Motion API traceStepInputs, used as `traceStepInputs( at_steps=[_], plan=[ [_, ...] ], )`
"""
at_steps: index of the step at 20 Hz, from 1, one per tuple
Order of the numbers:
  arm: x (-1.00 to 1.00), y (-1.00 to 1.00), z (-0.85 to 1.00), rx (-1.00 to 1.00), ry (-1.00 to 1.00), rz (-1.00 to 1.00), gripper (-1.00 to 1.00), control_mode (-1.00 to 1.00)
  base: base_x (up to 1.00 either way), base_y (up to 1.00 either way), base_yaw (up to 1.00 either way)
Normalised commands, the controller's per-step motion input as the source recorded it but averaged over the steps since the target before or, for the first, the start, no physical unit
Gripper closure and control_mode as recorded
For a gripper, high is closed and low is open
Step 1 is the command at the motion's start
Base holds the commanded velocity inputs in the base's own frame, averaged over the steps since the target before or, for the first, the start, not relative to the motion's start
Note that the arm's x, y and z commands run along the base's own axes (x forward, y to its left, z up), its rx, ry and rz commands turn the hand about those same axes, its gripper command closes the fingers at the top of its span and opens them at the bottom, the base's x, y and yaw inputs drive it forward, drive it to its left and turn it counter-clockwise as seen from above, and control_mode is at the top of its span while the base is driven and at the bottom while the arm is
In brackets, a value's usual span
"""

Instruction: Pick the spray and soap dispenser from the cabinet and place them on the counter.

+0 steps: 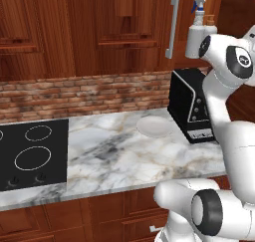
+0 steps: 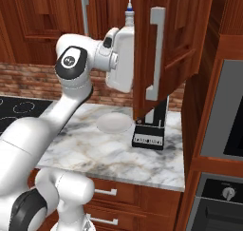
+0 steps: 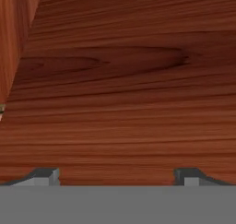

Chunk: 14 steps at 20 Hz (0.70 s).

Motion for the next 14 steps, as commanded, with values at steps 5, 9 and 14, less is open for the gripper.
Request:
traceStepInputs(
  at_steps=[5, 9, 14],
  plan=[
    [-0.02, -0.59, 0.00, 0.07, 0.00, 0.00, -1.00, -1.00, 0.00, 0.00, 0.00],
    [0.00, -0.55, 0.00, 0.08, 0.00, 0.00, -1.00, -1.00, 0.00, 0.00, 0.00],
    [0.00, -0.33, -0.01, 0.06, 0.00, 0.00, -1.00, -1.00, 0.00, 0.00, 0.00]
  ],
)
